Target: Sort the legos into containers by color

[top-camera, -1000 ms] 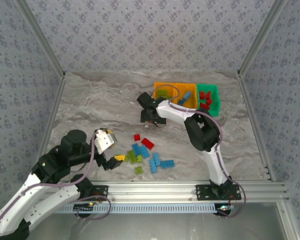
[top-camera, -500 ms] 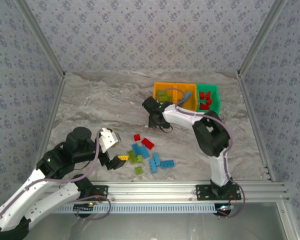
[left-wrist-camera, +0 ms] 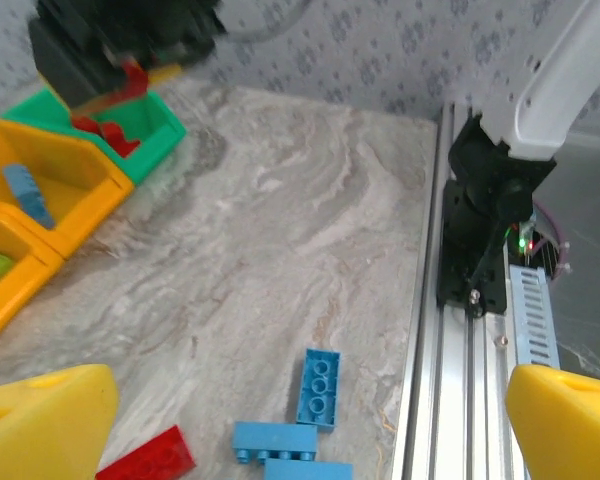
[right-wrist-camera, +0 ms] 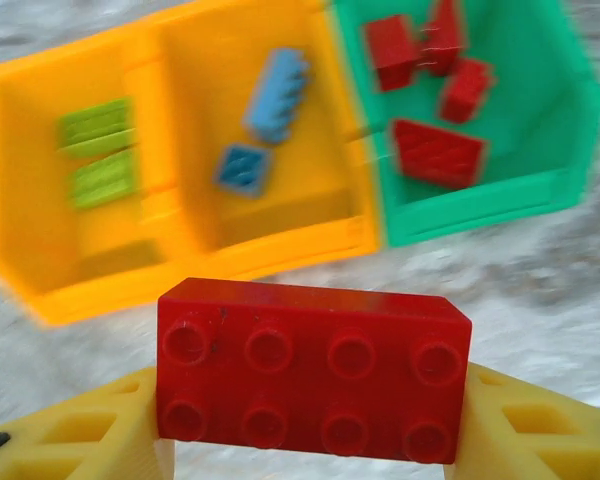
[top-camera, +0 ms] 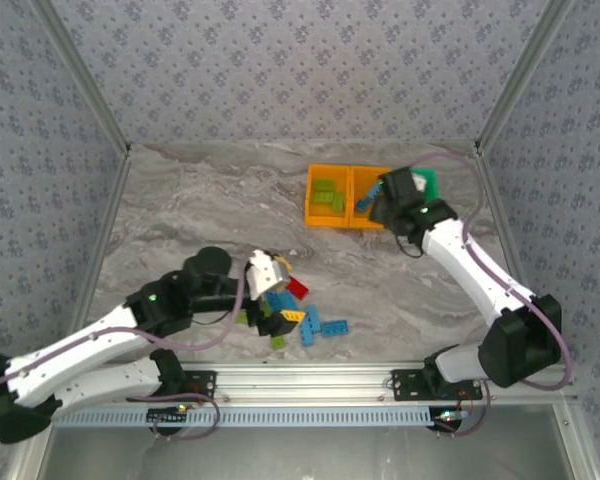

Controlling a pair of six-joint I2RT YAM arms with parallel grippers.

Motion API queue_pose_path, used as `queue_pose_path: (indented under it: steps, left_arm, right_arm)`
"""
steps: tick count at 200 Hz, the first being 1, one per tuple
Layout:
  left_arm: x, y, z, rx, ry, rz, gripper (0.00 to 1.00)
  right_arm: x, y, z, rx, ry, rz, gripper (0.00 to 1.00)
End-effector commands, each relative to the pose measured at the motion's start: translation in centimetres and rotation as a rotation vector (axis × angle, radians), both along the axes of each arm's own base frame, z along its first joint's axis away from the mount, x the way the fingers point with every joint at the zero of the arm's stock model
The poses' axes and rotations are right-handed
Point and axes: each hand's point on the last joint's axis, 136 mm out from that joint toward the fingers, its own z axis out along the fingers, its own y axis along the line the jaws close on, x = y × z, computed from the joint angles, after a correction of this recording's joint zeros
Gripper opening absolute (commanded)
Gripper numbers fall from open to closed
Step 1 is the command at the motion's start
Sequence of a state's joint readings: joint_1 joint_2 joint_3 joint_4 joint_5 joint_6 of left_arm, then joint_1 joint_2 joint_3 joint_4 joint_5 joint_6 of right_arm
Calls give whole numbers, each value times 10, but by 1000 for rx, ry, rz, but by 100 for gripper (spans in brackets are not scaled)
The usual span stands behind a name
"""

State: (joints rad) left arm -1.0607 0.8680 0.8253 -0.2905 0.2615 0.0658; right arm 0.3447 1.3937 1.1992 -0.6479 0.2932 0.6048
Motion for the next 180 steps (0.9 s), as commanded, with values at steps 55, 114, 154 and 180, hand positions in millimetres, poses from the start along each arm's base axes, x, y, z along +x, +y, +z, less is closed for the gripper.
queue_pose_path:
  steps: [55,114,154,180]
  left_arm:
    - [38,10,15,-9,106,380,99]
    - [80,79,-21,74,231,850,99]
    - [104,106,-55,-8,572,1042,99]
    - [115,120,-80,-34,675,1129,99]
  right_arm:
    - [118,-87,-45,2,150,-141,60]
    - [125,-90,-35,23,173,-135,86]
    - [74,-60,-3,85,120,-46,87]
    - [7,3,11,137,77,153,91]
